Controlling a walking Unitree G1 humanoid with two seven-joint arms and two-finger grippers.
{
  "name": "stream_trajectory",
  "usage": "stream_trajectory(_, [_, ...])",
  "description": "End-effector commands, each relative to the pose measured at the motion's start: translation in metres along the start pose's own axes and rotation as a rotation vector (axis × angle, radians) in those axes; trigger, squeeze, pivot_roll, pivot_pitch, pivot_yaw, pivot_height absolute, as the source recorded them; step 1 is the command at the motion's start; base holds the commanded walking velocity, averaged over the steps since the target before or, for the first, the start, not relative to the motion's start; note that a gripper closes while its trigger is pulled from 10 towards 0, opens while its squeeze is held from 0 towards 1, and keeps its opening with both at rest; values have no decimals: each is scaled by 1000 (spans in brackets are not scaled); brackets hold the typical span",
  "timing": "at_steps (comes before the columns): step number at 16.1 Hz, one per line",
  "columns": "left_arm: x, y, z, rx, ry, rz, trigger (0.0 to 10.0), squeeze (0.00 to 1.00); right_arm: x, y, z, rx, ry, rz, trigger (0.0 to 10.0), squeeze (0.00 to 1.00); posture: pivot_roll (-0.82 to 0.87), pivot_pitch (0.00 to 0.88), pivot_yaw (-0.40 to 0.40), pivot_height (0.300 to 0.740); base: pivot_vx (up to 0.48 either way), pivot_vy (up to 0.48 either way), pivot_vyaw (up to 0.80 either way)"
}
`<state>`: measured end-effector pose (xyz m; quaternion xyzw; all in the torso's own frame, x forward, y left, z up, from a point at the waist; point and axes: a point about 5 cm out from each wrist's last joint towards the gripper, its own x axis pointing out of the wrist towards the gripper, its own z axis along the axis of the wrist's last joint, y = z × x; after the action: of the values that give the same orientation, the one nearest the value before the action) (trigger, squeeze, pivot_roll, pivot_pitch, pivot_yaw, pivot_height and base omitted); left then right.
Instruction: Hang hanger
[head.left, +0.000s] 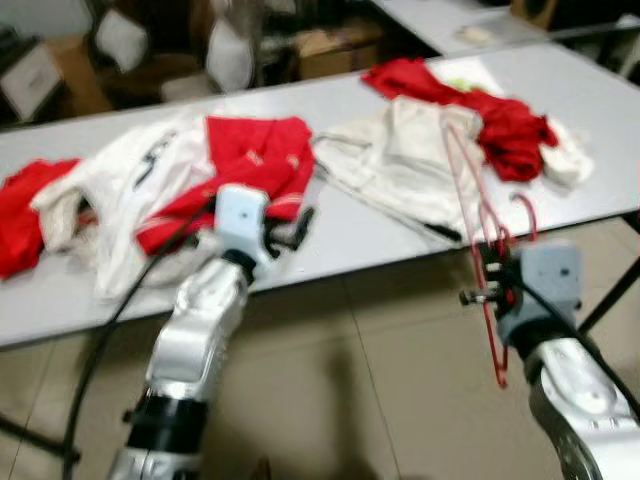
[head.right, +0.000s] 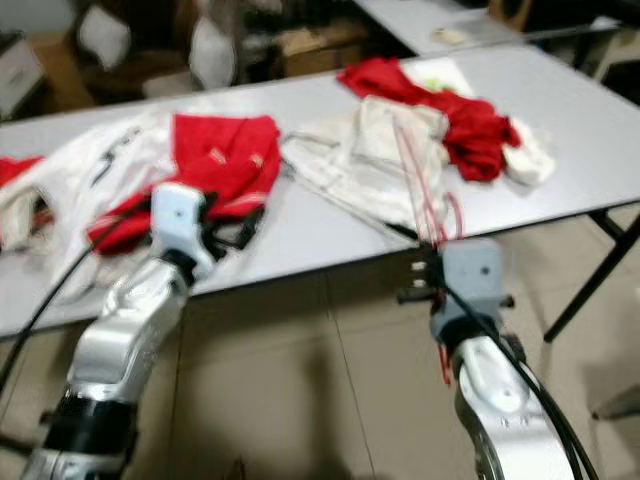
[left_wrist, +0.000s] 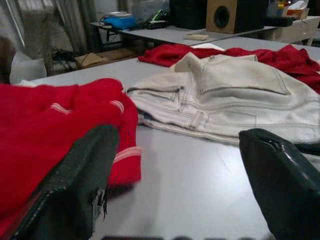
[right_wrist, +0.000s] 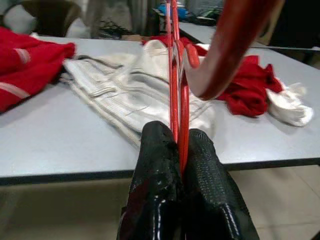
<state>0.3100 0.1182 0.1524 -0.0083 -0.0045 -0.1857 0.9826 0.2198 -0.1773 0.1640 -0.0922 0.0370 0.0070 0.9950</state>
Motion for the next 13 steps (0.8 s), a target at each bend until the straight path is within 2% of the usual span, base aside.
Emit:
stream_trajectory(1, [3, -6, 2, -7, -9, -23, 10000, 0, 0, -2, 2, -19, -10, 7, 10000, 0, -229, 0, 105, 740, 379, 0, 0])
stream_trajectory(6, [7, -7, 3, -9, -16, -35, 10000, 0, 5, -2, 3, 1, -13, 18, 10000, 0, -231, 0, 100, 740, 382, 0, 0])
stream_trajectory(9, [9, -8, 3, -2, -21, -45, 10000, 0, 7, -2, 4, 3, -12, 23, 10000, 0, -231, 0, 100, 740, 384, 0, -625])
stream_trajectory(10, [10, -8, 3, -1, -21, -47, 10000, 0, 7, -3, 4, -4, -12, 21, 10000, 0, -230, 0, 100, 740, 379, 0, 0])
stream_trajectory(13, [23, -6, 6, 52, -11, -49, 10000, 0, 8, 0, 5, -9, -22, 32, 10000, 0, -224, 0, 100, 740, 214, 0, 0])
